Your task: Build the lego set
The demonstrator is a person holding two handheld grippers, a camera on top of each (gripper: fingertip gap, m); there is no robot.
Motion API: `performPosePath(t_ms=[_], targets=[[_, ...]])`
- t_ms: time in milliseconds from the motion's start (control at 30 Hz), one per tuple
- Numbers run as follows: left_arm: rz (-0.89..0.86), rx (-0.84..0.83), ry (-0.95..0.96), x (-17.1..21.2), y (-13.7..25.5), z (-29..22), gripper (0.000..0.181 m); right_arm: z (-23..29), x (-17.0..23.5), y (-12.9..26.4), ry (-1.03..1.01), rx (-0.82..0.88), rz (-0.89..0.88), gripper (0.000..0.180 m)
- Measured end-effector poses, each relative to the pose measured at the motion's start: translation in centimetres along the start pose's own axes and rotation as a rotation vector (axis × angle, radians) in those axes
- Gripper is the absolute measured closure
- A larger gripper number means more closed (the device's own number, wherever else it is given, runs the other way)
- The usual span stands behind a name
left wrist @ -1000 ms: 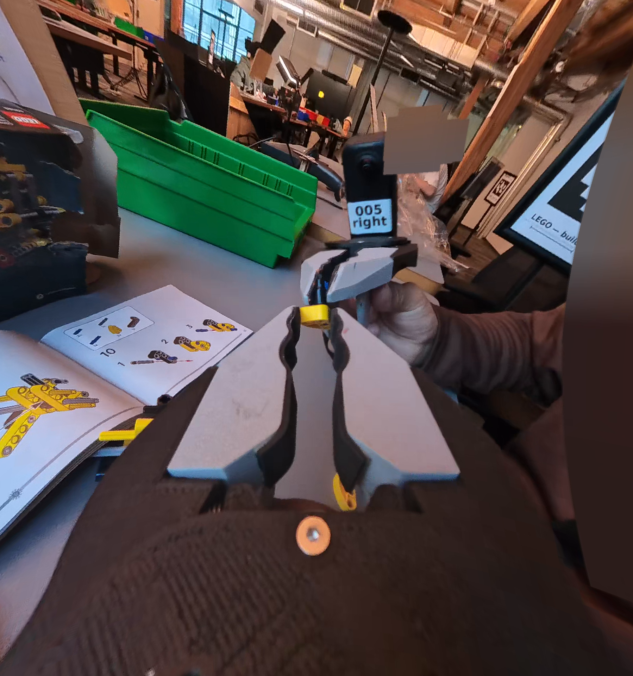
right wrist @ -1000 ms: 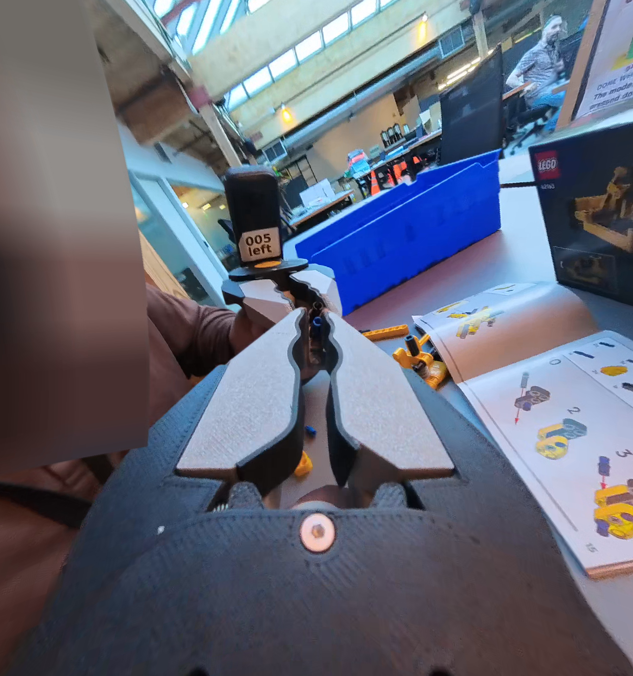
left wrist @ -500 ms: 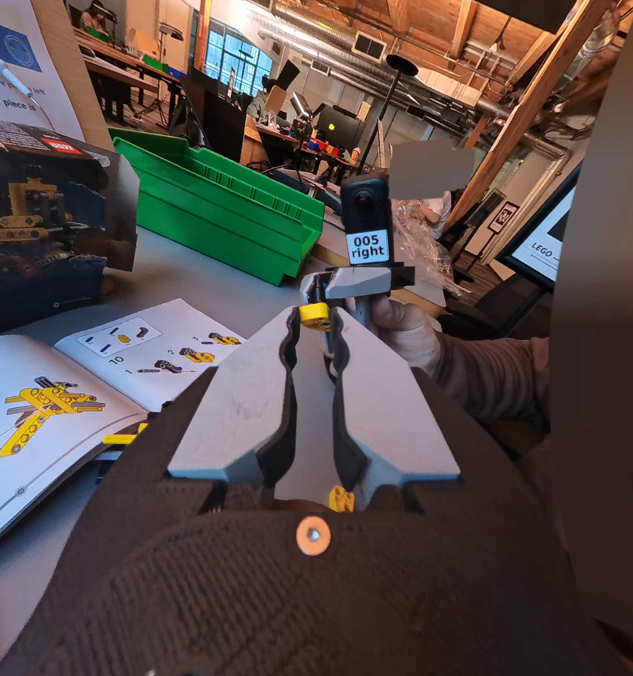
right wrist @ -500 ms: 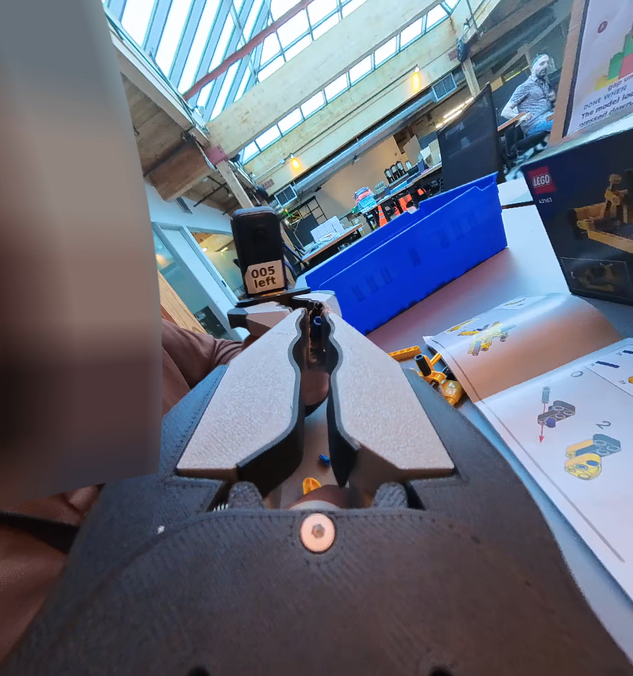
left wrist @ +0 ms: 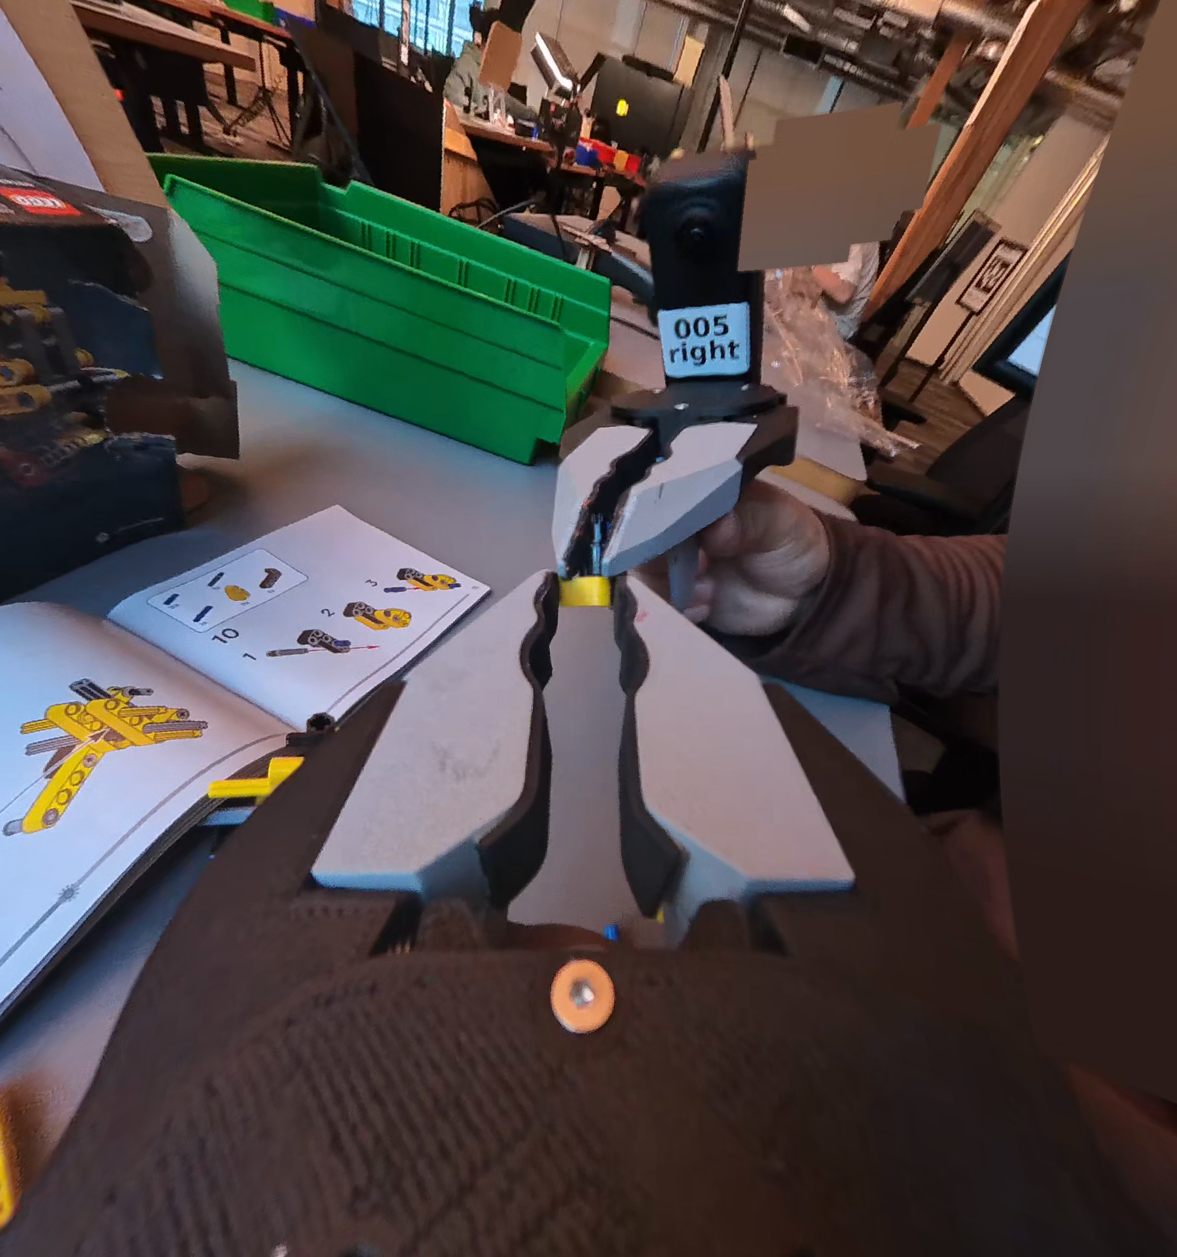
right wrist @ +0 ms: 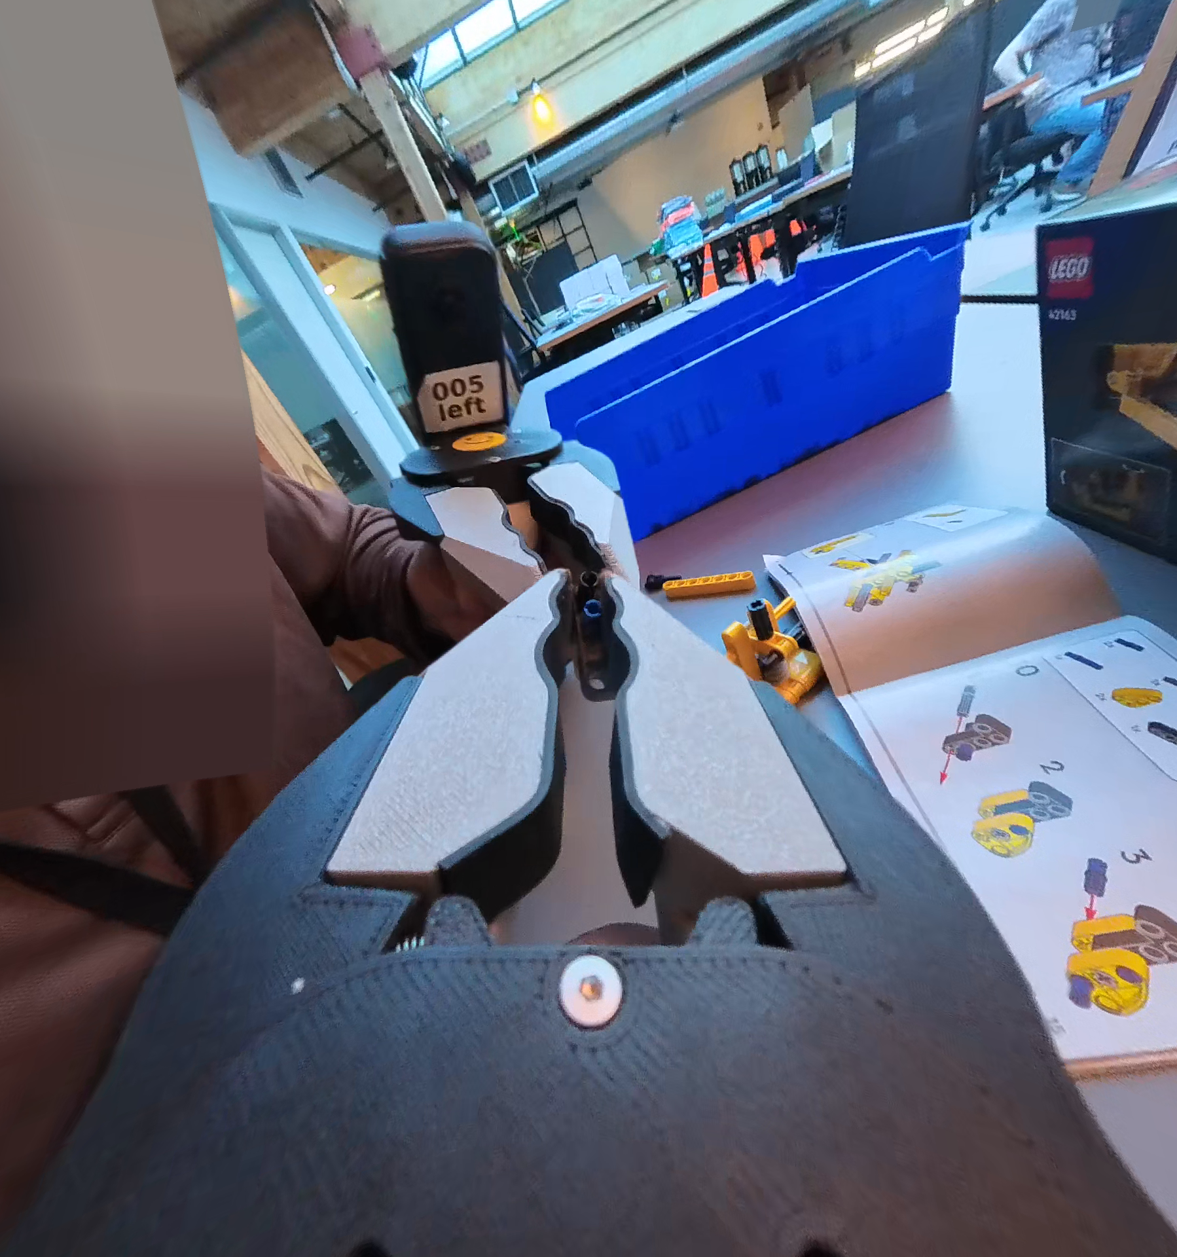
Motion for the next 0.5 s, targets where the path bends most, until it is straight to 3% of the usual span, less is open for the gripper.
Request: performPosePath(t_ms=[167,500], targets=[[-0.092,0.063,0.157,-0.63,0.23,0.35,0.168,-0.12,-0.65,-0.11,-0.089,-0.041,-0.059,0.176],[-0.082,0.026,0.093,-0.77,0.24,0.17,0.167,-0.05,-0.63,0.13,-0.084,-0.050,-0.047,0.174]])
Point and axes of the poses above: each gripper's, where its closed fingertips meet, y back along the fingers, x out of its underside, z = x × y across the jaws, the point moved 3 cm from there along y, back along the fingers, and after that the axes turned 5 degrees about x, right-handed, at the moved point
